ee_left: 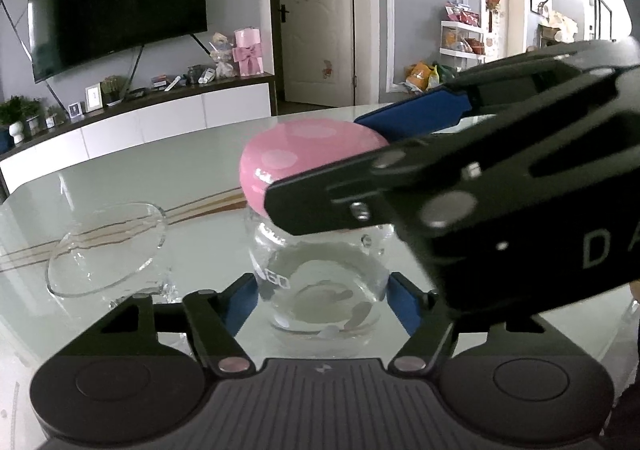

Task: Unscrew bottle cap and pour

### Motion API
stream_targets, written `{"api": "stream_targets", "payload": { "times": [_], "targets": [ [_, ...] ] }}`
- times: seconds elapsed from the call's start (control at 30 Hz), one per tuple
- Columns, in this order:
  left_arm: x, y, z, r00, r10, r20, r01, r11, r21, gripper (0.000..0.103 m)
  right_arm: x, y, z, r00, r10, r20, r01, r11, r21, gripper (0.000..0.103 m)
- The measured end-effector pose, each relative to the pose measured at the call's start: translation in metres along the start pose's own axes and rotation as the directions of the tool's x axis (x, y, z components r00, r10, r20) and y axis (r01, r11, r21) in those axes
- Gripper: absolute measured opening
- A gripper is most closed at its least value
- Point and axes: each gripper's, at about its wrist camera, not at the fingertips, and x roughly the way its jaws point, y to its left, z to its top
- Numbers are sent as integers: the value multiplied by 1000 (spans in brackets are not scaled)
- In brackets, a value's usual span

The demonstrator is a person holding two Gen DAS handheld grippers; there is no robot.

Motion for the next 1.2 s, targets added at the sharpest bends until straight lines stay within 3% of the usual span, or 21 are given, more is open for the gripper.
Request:
{"api": "stream_targets", "payload": {
  "times": [0.4, 0.9, 1.2],
  "targets": [
    [1, -2, 4, 1000, 9, -4, -9, 1000, -16, 73, 0, -20, 0, 994, 113, 15, -112, 993, -31, 64],
    [3, -2, 6, 1000, 10, -6, -10, 1000, -12, 73, -1, -42, 0, 968, 250, 29, -248, 967, -52, 65],
    [2, -3, 6, 1000, 12, -6, -12, 1000, -5, 75, -3, -27, 3, 987, 155, 38, -154, 987, -37, 79]
  ]
}}
